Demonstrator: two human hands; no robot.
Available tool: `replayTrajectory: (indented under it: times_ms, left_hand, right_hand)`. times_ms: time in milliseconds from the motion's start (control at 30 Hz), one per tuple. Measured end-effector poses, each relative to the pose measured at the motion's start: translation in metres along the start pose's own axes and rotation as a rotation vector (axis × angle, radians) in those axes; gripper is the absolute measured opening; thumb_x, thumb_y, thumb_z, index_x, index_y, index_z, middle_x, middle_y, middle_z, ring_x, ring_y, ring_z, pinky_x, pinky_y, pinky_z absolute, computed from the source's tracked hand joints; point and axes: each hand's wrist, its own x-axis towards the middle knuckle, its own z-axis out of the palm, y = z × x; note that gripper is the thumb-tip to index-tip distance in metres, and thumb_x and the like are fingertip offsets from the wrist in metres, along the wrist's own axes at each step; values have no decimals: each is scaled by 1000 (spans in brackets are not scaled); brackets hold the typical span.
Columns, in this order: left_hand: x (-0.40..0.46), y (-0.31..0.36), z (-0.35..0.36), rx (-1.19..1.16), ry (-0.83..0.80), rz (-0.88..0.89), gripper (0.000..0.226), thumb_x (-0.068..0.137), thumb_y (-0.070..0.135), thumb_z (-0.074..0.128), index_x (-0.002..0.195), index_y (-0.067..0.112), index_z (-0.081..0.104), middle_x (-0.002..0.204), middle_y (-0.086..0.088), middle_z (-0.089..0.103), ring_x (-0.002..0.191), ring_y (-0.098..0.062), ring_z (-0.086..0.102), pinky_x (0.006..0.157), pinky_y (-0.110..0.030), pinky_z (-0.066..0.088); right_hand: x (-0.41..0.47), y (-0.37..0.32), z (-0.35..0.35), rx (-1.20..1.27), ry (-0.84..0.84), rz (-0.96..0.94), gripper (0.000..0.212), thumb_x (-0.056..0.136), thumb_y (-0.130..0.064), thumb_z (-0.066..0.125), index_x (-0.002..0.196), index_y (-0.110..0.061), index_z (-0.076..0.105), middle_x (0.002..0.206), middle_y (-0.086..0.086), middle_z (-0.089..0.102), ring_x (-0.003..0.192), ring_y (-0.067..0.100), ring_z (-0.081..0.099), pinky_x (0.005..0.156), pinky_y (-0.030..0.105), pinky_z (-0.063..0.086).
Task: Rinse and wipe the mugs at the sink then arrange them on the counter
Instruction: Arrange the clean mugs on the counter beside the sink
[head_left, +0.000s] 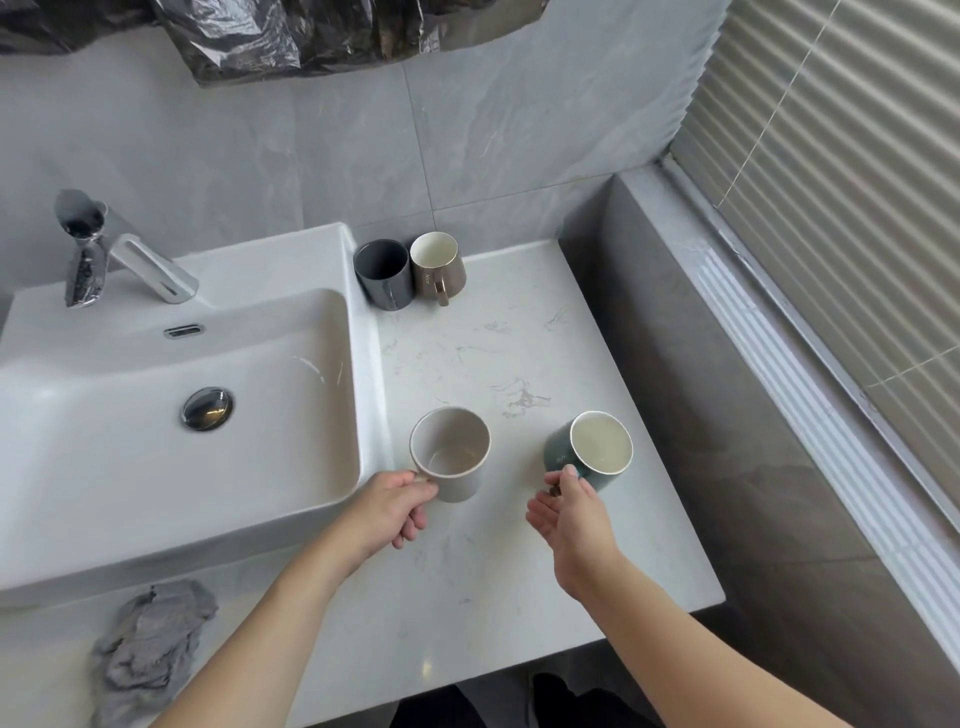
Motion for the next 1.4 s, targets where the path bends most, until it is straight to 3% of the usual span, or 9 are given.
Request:
replayTrajectory:
  times_ms: [233,433,600,767,1000,1233,1400]
  left_hand:
    - [14,44,-9,-97,120,32,28,71,39,51,60,13,49,60,-8,58,50,-19,49,48,-26,38]
    - [42,84,-24,-154,192,52,27,69,38,48,66,12,53,60,-7,57,54,-22,47,51,-28,36]
    - [70,103,-37,-191,190,36,35,76,46,49,67,12,54,61,-6,59,54,-21,49,51,-29,38]
    - [94,118,-40,-190,184,12,33,75,45,46,67,14,51,62,-4,56,56,-21,48,53,-28,37]
    - [107,119,-38,-193,137,-13,32,76,46,47,65,15,50,63,-3,56,58,-21,48,57,-31,37]
    - [111,118,-40,-158,99,-3,35,80,48,47,58,21,51,63,-2,60,57,-19,52,57,-32,40]
    - [115,123,-34,-151,94,-13,35,79,48,47,59,20,51,63,-2,59,57,-19,52,56,-30,40]
  right_hand:
    - [30,-56,31,-320,-132,-170,33,105,-33,43,88,-9,57,77,8,46,73,23,47,72,33,46]
    - [87,-109,74,-500,-192,-285,32,105,-33,40,82,-13,51,73,1,44,65,18,43,65,28,41]
    - [142,-143,122,-620,-192,-327,34,104,-37,40,84,-13,56,80,-1,53,71,20,50,73,34,45]
    - [189,-160,159,-688,-189,-342,34,102,-42,40,86,-18,58,85,-1,57,80,22,54,82,41,50]
    - [216,-162,180,-721,-191,-326,36,100,-45,39,86,-18,59,88,1,59,81,25,55,78,42,50]
    - [223,-165,185,-780,-184,-332,40,101,-43,35,86,-11,54,78,6,52,70,23,47,66,37,41]
    - [225,-170,183,-825,-247,-345,46,101,-47,38,97,-6,57,83,6,54,74,22,50,70,38,43]
